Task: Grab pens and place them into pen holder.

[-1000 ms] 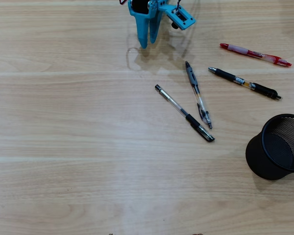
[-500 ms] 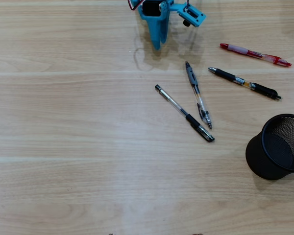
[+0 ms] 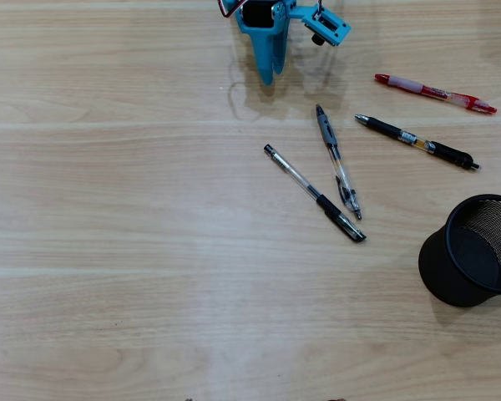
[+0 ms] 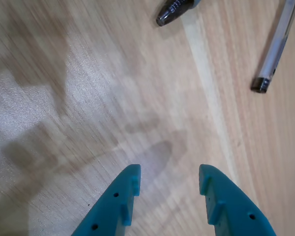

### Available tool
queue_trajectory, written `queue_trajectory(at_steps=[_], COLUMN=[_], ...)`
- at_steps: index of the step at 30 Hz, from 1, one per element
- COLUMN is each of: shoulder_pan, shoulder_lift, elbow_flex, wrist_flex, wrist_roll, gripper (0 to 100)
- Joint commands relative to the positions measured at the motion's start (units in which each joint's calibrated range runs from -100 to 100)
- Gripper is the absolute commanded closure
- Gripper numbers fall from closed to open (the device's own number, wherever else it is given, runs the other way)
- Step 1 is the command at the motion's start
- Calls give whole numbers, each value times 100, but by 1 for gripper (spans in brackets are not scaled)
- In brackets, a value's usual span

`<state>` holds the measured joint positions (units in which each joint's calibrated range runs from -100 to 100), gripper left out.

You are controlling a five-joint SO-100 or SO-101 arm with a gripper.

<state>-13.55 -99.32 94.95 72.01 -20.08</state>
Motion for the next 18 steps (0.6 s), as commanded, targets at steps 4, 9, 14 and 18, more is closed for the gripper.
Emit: queue_trajectory(at_steps=[4,9,14,18], shoulder_pan=[-24,-16,49,65], shoulder_lift=[-25,-25,-25,-9], elbow_flex=[-11,7,7,16], wrist_flex=[40,-11,-11,-11], wrist_roll=[27,27,27,27], gripper=[86,86,86,85])
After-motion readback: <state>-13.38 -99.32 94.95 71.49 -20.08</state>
